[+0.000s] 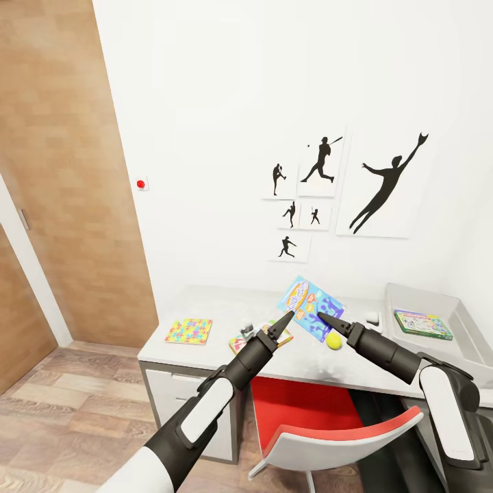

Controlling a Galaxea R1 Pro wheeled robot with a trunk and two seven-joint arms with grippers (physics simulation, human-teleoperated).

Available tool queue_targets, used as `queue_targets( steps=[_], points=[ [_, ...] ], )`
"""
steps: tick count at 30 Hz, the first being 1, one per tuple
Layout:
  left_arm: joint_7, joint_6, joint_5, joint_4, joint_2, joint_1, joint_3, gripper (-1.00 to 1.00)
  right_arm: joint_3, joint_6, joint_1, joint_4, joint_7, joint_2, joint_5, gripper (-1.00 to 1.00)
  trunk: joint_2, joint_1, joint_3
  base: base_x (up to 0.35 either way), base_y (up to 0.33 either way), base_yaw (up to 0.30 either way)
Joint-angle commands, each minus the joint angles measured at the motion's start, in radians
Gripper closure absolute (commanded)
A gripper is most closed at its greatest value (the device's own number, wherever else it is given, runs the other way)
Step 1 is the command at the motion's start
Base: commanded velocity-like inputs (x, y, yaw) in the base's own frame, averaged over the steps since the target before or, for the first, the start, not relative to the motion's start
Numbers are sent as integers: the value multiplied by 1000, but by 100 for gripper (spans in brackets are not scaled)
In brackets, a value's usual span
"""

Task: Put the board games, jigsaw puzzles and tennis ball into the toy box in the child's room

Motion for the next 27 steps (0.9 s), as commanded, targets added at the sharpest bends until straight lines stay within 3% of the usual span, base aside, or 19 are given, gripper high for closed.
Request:
queue_targets(
  steps=[1,10,16,17,20,21,26,27],
  points=[
    [-4,8,10,1,0,-1,-1,-100,-1,6,-1,0,5,0,1,100,-1,0,0,0,0,0],
    [27,11,9,3,3,-3,3,-100,-9,10,-3,-2,3,-7,1,100,-1,0,0,0,0,0],
    [185,38,9,4,10,-7,21,-100,-19,57,-28,1,-6,-30,4,100,-1,0,0,0,0,0],
    [185,38,9,4,10,-7,21,-100,-19,57,-28,1,-6,-30,4,100,-1,0,0,0,0,0],
    [286,79,7,4,13,-19,35,-100,-35,104,-71,20,-14,-61,7,100,-1,0,0,0,0,0],
    [286,79,7,4,13,-19,35,-100,-35,104,-71,20,-14,-61,7,100,-1,0,0,0,0,0],
    [393,157,6,6,27,-55,55,-100,-57,119,-191,173,-85,-134,9,100,-1,0,0,0,0,0],
    [393,157,6,6,27,-55,55,-100,-57,119,-191,173,-85,-134,9,100,-1,0,0,0,0,0]
  ],
)
